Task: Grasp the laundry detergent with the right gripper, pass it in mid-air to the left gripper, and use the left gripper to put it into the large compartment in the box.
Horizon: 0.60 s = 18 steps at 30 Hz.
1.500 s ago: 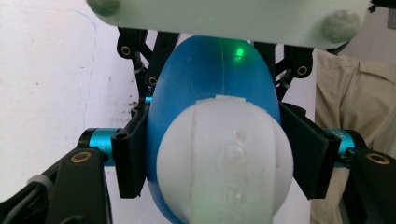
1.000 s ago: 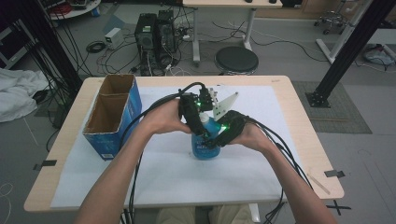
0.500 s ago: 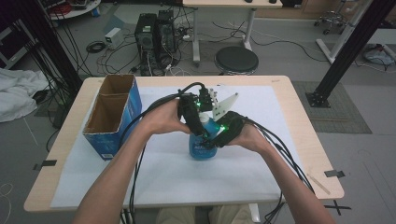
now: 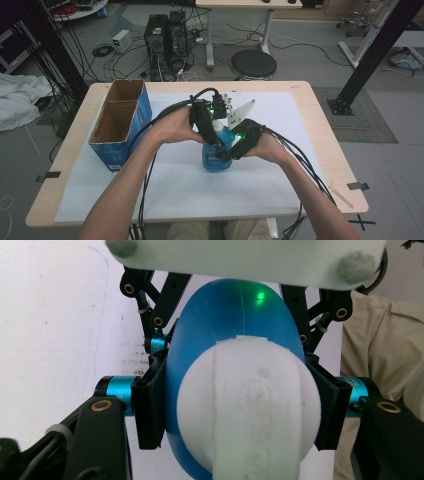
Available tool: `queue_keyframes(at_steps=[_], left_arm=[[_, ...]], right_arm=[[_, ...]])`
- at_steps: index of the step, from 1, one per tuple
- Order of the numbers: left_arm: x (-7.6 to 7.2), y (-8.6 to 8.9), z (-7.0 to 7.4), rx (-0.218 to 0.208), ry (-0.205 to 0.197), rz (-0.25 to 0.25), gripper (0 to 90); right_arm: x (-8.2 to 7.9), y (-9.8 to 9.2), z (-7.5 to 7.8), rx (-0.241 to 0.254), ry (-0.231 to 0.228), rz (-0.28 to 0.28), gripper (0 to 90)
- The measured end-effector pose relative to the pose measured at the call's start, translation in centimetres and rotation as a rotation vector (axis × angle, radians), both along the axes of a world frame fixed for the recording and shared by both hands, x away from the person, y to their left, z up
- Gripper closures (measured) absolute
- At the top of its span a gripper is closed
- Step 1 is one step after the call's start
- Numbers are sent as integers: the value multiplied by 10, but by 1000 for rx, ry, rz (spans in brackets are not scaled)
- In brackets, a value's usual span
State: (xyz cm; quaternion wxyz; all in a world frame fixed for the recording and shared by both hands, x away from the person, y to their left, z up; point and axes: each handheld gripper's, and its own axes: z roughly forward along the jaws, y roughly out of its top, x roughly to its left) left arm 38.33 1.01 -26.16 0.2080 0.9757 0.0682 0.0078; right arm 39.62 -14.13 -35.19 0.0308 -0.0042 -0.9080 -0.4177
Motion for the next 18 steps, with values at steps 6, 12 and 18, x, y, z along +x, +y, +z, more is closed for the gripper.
queue_keyframes(at_steps=[6, 12, 18], left_arm=[[0, 4, 1, 8, 1, 8, 381], [-2, 7, 4, 2, 0, 14, 381], [-4, 11, 7, 8, -3, 23, 381]], right_arm=[[-2, -1, 1, -4, -9, -2, 307], [-3, -4, 6, -14, -17, -19, 273], [-4, -10, 10, -27, -26, -41, 232]])
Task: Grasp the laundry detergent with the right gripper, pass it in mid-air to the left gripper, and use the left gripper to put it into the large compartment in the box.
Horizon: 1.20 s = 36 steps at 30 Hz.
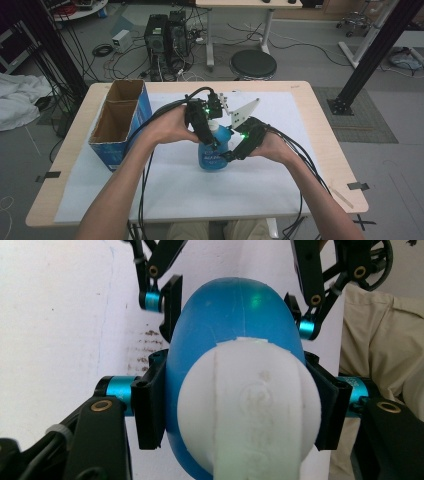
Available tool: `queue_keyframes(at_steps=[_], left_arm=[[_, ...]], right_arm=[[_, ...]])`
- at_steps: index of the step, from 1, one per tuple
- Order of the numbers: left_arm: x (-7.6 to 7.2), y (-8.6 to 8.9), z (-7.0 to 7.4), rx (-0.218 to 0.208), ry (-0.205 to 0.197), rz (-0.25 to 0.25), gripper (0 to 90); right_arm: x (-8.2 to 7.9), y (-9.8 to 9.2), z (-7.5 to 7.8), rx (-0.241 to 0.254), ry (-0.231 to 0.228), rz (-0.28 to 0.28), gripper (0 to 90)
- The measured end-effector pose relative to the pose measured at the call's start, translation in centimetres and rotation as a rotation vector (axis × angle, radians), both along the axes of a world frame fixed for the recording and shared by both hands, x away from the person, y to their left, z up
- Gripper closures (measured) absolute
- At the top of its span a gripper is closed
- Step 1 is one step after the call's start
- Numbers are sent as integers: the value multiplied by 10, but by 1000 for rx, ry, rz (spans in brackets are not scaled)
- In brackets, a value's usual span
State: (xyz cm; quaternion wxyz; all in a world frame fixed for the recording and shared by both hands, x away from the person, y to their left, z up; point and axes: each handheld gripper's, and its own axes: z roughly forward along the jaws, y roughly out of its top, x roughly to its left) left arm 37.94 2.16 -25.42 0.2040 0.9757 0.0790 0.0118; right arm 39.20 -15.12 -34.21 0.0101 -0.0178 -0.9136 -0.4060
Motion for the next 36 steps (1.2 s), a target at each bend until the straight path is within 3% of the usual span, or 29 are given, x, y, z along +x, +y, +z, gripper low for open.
queue_keyframes(at_steps=[8, 10, 15, 17, 19, 30, 36], left_arm=[[-3, 12, 11, -1, -3, 32, 381], [-3, 17, 16, 5, -3, 42, 381], [-2, 31, 33, 9, 2, 86, 381], [-1, 38, 42, 9, 2, 111, 381], [0, 45, 53, 13, -5, 132, 381], [9, 94, 126, 15, -28, 259, 381], [13, 124, 144, 59, -44, 326, 381]], right_arm=[[-1, -11, 6, -32, -17, -27, 229], [-2, -16, 8, -70, -38, -51, 227], [-7, -29, 11, -218, -103, -119, 192], [-9, -36, 12, -259, -116, -153, 127], [-9, -44, 13, -279, -122, -169, 127], [-16, -87, 13, -320, -123, -280, 127], [-19, -101, 14, -315, -126, -315, 127]])
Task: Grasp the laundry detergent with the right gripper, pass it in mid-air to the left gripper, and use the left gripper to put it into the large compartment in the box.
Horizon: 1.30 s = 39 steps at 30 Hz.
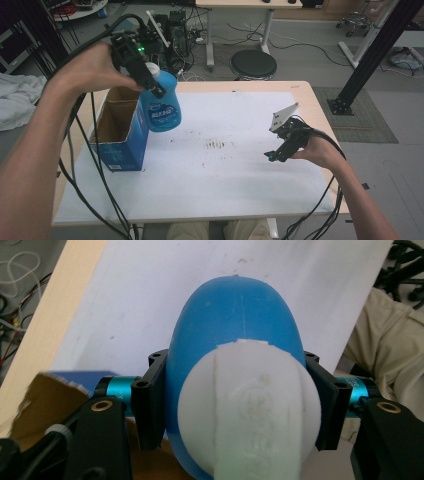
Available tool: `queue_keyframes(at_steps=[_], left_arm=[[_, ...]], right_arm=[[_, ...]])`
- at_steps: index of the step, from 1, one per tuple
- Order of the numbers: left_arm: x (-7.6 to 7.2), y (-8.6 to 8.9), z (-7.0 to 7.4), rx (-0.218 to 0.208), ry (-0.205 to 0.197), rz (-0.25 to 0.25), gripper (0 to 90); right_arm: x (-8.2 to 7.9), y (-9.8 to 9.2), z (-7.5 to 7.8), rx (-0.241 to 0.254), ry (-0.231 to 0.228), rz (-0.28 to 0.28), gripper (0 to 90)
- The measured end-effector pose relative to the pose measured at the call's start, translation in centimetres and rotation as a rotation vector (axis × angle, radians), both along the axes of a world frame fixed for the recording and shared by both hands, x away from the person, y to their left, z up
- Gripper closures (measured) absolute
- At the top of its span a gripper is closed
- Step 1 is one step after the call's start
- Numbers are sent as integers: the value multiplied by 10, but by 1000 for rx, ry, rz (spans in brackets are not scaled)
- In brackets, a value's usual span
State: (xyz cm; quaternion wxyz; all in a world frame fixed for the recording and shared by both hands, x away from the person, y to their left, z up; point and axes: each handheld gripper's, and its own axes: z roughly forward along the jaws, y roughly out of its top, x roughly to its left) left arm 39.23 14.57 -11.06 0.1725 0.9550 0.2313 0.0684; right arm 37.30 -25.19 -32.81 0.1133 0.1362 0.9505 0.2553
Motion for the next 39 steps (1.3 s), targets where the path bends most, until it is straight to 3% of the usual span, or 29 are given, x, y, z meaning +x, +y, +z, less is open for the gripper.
queue_keyframes(at_steps=[11, 17, 29, 39], left_arm=[[9, 65, 9, -5, 1, 135, 381], [17, 83, 6, 22, 12, 208, 381], [23, 108, -5, 15, 22, 247, 381], [27, 117, -42, 54, 63, 232, 381]], right_arm=[[-5, -22, -1, -31, -11, -34, 127], [-6, -27, -3, -33, -8, -50, 127], [-5, -26, -8, -46, -1, -52, 127], [-6, -22, -11, -67, 4, -48, 128]])
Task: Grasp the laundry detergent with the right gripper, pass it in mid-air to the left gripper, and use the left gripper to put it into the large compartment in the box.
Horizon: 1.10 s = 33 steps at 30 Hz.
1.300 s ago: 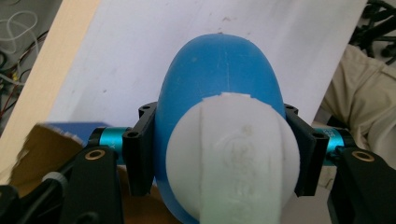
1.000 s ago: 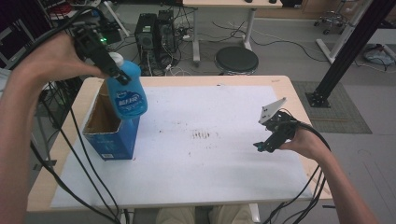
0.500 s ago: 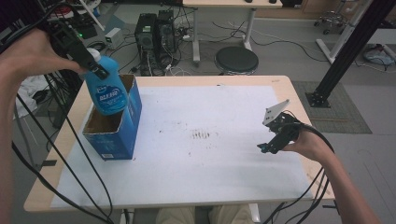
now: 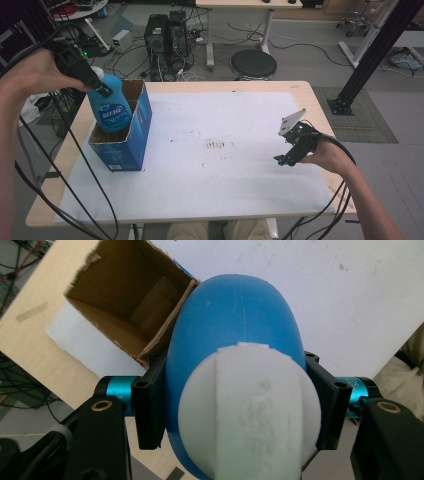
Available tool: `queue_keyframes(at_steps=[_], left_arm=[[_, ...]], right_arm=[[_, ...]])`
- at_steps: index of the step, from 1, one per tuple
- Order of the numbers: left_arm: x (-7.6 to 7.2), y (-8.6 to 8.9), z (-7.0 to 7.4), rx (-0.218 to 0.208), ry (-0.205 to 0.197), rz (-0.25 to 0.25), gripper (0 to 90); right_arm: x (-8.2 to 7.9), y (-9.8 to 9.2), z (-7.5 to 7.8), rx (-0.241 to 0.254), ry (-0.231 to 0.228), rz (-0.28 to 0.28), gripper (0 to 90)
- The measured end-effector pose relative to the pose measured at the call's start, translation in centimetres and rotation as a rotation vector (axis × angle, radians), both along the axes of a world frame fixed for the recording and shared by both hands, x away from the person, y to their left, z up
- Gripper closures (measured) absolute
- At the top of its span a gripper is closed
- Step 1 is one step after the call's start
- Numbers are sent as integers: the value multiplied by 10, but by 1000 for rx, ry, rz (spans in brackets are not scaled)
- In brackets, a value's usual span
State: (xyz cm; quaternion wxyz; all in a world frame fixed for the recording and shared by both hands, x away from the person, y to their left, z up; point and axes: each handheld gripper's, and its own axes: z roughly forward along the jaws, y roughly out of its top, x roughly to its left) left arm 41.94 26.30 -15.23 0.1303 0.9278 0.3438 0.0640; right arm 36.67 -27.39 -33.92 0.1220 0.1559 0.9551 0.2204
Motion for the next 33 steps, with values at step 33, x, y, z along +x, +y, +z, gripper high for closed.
queue_keyframes(at_steps=[33], left_arm=[[4, 4, -120, 62, 76, -182, 380]], right_arm=[[-4, 8, -20, -45, 24, 11, 128]])
